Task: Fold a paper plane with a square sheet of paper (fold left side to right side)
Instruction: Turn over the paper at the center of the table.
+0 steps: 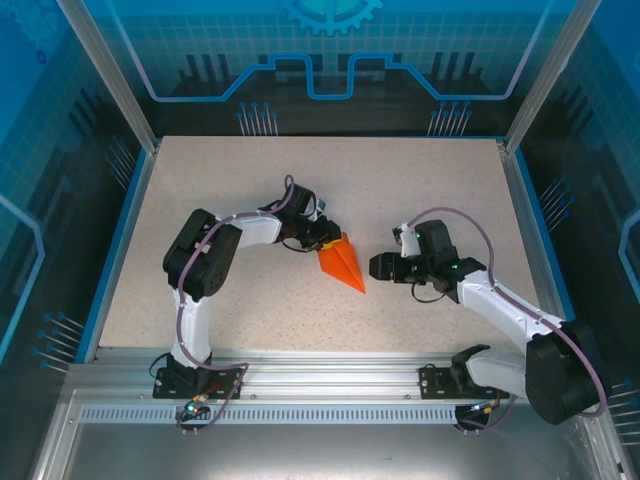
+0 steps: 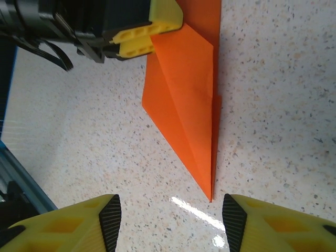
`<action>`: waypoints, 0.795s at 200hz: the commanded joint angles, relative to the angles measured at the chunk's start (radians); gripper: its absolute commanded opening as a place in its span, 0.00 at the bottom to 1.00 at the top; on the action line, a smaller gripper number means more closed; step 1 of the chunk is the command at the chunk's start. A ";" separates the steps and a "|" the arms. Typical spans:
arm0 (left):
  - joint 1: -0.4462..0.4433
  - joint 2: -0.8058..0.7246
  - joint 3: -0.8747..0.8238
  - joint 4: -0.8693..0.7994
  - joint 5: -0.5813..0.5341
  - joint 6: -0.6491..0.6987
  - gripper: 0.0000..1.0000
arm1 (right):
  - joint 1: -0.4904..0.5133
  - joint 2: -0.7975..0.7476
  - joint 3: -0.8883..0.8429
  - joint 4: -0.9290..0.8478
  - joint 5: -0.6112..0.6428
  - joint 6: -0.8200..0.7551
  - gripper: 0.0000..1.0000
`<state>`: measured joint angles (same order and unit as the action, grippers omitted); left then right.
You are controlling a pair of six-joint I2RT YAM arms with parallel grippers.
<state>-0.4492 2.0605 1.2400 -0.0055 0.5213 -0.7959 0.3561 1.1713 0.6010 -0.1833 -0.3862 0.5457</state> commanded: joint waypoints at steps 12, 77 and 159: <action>-0.001 -0.027 0.024 0.033 0.029 0.011 0.17 | -0.075 0.006 0.000 0.110 -0.138 0.038 0.57; 0.000 -0.198 0.033 0.045 0.033 0.017 0.07 | -0.202 0.074 0.069 0.226 -0.473 0.047 0.96; -0.002 -0.440 0.008 0.114 0.084 0.063 0.07 | -0.172 0.144 0.112 0.369 -0.645 0.113 0.99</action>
<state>-0.4492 1.6657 1.2411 0.0666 0.5522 -0.7601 0.1696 1.2999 0.6819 0.1078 -0.9356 0.6220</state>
